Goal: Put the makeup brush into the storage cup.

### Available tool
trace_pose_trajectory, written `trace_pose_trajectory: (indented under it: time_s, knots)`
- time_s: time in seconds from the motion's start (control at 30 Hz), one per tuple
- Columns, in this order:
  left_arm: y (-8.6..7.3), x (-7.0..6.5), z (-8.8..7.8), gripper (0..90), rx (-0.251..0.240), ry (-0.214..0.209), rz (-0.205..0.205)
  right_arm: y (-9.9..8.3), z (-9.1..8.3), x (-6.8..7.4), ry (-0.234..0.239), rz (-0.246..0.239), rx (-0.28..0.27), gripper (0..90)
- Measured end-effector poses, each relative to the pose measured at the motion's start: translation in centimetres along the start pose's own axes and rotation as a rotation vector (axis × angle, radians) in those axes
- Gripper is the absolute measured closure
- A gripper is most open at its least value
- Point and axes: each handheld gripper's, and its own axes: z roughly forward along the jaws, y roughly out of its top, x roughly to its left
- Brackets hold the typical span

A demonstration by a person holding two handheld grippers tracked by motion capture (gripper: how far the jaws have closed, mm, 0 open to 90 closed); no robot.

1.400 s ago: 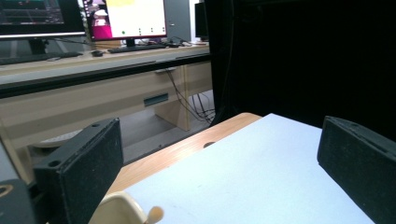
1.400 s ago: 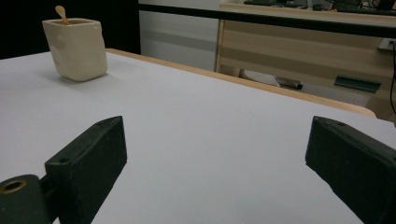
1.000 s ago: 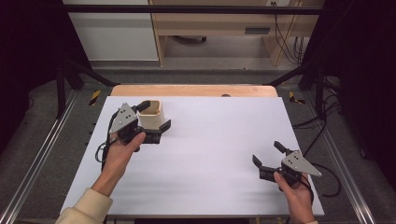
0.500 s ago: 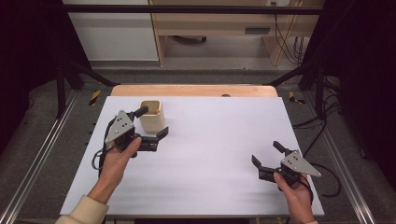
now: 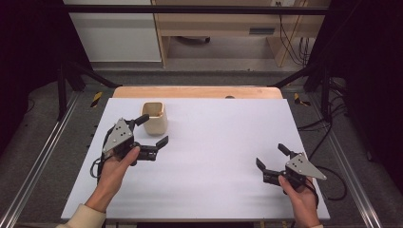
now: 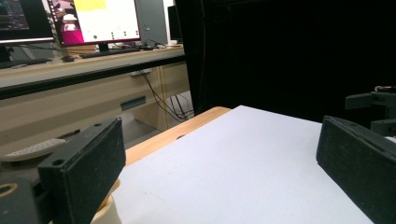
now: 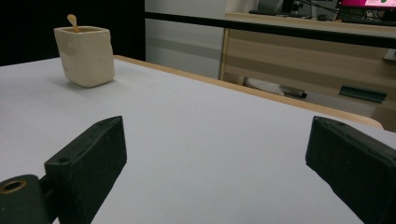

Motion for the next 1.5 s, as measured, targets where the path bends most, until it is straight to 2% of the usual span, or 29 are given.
trace_pose_trajectory:
  time_s: [0.2,0.6,0.97,1.5]
  knots:
    - [-0.6,-0.3,0.1,1.1,0.009,-0.028,0.003,0.0,0.0,0.0,0.000,-0.001,0.000,5.7]
    - [-2.2,-0.7,-0.4,2.0,0.039,-0.042,0.013,0.0,0.0,0.0,0.002,-0.001,0.001,5.7]
    - [-3.9,-1.1,-0.8,2.1,0.070,-0.039,0.011,0.0,-0.1,0.0,0.000,-0.001,0.002,5.6]
    - [-5.5,-0.8,-2.5,2.1,0.091,-0.017,0.004,0.0,0.0,0.0,0.004,-0.007,0.006,5.6]
